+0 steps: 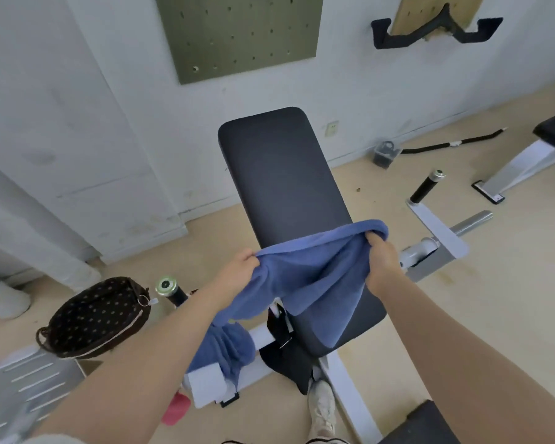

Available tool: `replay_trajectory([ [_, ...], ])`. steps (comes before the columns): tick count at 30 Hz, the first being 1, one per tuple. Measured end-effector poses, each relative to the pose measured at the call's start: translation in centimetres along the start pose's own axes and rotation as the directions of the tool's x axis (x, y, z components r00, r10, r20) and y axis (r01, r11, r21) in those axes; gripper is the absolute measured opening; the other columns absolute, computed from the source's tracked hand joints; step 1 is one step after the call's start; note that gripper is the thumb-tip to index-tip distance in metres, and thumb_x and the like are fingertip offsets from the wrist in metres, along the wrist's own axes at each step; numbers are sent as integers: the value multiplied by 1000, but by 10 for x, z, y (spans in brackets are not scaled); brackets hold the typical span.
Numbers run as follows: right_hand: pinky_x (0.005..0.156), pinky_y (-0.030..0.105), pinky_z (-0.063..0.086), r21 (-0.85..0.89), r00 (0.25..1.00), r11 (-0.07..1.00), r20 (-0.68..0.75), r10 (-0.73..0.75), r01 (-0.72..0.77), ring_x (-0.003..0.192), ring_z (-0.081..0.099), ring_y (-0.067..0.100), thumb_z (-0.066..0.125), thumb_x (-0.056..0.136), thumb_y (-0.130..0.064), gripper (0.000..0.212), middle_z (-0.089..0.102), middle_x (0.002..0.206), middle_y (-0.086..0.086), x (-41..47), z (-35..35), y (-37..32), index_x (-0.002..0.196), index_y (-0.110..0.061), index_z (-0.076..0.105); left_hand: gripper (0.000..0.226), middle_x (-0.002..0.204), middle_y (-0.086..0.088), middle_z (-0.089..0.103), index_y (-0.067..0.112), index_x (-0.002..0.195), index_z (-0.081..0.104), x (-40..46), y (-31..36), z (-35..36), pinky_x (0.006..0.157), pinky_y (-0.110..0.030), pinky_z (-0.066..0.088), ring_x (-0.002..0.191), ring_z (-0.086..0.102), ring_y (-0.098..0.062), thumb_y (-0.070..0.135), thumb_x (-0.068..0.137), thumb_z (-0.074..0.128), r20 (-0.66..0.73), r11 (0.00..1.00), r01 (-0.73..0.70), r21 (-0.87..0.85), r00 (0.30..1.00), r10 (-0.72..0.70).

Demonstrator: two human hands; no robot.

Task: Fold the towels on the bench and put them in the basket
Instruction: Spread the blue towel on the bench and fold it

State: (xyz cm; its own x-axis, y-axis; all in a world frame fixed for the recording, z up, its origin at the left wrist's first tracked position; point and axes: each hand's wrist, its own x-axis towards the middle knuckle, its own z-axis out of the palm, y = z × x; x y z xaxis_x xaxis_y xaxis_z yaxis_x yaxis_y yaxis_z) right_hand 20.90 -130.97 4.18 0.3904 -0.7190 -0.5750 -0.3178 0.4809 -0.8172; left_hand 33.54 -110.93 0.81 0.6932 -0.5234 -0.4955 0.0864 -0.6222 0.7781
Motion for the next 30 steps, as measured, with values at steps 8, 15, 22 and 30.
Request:
replay_trajectory([
  [8,73,31,38,-577,979,798,187,-77,173,87,49,24,46,85,0,16,55,96,12,106,-7,-28,93,-12,53,21,86,-2,58,8,95,62,68,81,33,75,-26,42,79,51,-15,11,95,41,-35,983,-179,-50,984,177],
  [15,99,16,35,-371,565,660,819,-100,654,124,40,2,58,85,-3,62,44,135,-12,103,34,-69,138,-26,36,4,77,6,63,21,83,63,95,121,45,72,-26,44,76,56,-9,19,86,63,2,896,-362,256,927,374],
  [22,59,28,36,-426,585,629,809,-56,650,59,39,12,62,84,-12,13,45,63,5,95,53,-79,76,-5,55,26,59,3,56,23,86,47,104,127,17,59,-23,38,56,47,-11,34,80,70,-17,906,-366,213,926,378],
  [30,66,26,40,-230,721,937,692,-32,262,69,50,13,41,97,-11,24,57,71,0,97,42,-70,79,-17,55,57,127,11,48,29,127,45,112,72,6,98,-24,31,126,38,-9,26,78,73,330,966,-192,174,936,126],
])
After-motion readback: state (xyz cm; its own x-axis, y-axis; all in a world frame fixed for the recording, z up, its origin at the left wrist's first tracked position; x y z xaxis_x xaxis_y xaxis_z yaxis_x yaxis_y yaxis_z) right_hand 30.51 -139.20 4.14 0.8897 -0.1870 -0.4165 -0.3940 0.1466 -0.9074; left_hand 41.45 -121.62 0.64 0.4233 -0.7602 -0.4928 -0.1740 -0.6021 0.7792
